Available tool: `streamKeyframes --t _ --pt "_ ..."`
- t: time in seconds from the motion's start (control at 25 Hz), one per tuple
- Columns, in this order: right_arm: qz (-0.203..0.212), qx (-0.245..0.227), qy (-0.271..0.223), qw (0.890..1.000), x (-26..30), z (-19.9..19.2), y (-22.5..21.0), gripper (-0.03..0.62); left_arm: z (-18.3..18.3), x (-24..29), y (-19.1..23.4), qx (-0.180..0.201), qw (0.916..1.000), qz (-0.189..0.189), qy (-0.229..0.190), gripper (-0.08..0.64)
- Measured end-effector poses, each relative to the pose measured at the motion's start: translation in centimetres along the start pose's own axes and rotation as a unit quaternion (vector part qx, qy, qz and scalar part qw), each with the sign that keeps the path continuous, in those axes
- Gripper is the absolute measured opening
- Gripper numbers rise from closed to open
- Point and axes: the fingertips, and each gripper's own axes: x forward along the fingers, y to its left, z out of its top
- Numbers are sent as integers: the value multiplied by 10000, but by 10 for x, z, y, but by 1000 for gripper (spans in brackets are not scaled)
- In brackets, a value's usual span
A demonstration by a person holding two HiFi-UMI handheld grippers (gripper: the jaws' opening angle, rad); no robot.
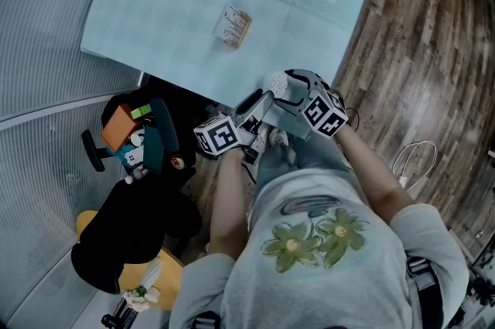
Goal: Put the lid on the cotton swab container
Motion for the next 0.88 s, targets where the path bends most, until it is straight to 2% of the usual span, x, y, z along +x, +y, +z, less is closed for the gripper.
streamKeyframes --t 0.36,0.48,0.56,0.8,0.88 --pt "19 10 -52 10000 -1 1 0 334 -1 1 -6 72 10000 10 16 239" --pt "34 52 -44 10000 0 0 1 333 -1 2 -4 295 9994 181 61 232" --pt "34 52 -32 10000 0 -1 1 333 -2 3 -3 436 9985 312 75 199" --pt "39 70 -32 10000 0 -1 0 333 -3 4 -3 630 9965 542 70 199" --pt "38 54 -19 10000 -1 -1 0 333 -4 5 -3 784 9944 705 91 166"
